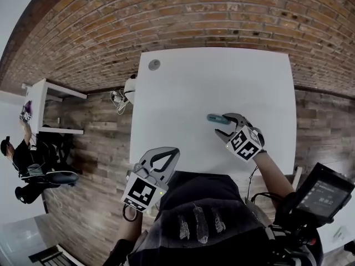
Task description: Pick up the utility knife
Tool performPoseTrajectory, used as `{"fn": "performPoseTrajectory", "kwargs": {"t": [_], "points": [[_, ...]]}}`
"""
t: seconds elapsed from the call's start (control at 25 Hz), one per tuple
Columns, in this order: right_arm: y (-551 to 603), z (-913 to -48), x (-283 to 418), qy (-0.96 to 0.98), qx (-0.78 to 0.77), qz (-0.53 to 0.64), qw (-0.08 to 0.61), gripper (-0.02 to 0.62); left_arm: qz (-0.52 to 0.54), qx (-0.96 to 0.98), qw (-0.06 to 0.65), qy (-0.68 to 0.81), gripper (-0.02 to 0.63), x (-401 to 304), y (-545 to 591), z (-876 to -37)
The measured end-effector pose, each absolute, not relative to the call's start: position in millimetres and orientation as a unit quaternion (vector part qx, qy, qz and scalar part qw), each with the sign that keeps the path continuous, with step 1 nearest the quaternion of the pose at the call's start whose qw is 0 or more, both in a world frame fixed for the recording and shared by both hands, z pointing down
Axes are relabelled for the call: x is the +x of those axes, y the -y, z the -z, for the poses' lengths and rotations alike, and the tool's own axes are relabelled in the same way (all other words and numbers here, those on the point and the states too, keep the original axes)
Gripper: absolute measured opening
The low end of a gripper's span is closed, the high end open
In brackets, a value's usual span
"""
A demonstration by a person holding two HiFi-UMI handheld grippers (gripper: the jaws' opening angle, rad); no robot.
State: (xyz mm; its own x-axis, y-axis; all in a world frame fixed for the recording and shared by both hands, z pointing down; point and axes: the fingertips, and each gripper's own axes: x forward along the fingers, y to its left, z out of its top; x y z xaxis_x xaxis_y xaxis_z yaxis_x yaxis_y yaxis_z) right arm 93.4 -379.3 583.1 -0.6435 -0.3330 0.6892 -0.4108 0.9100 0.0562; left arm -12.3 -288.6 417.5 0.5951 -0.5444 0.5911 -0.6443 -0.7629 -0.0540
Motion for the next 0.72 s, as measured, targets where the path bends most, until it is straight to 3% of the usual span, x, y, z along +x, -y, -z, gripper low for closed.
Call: {"fn": "performPoseTrajectory", "kwargs": {"t": [0.48, 0.72], "points": [[396, -647, 93, 0.86, 0.177, -0.101, 0.468, 0.227, -0.259, 0.909, 0.099, 0.309, -0.005, -35, 340, -432], [394, -649, 97, 0.852, 0.187, -0.146, 0.466, 0.215, -0.243, 0.912, 0.128, 0.304, -0.005, -52, 352, -447]]}}
